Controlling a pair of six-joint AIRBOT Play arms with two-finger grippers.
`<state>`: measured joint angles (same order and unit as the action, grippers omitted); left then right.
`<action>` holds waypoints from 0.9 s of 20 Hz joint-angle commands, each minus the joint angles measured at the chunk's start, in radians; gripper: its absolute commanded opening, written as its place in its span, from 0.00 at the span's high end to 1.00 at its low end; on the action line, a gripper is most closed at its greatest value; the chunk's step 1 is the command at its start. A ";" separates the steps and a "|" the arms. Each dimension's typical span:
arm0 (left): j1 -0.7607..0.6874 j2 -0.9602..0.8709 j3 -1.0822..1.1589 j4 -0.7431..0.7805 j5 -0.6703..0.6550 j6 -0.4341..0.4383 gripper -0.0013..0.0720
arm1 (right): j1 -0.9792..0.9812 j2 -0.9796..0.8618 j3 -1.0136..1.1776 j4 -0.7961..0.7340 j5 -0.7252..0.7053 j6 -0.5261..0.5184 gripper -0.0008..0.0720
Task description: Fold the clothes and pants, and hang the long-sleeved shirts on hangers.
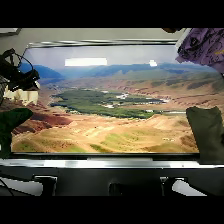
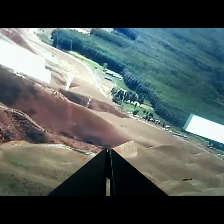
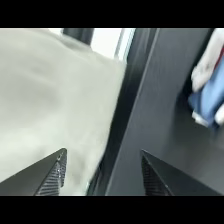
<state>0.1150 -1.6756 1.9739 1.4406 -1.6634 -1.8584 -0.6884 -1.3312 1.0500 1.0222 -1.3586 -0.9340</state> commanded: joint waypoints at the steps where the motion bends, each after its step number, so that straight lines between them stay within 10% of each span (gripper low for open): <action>1: 0.000 0.003 0.000 0.000 -0.022 0.000 0.96 | 0.001 0.004 0.116 0.127 0.074 -0.117 0.30; 6: -0.016 0.071 -0.004 0.000 0.056 0.129 0.96 | 0.183 0.014 0.220 0.566 0.283 -0.426 0.56; 9: -0.059 0.159 -0.097 0.000 0.161 0.203 0.96 | 0.450 0.013 0.219 0.598 0.325 -0.488 0.92; 18: -0.135 0.522 -0.592 0.001 0.390 0.211 0.96 | 1.033 0.013 0.219 0.598 0.358 -0.468 0.94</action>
<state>-0.0078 -1.2366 1.4792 1.4403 -1.3350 -1.6562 0.2031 -1.3190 1.2678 1.6096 -1.0195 -1.4033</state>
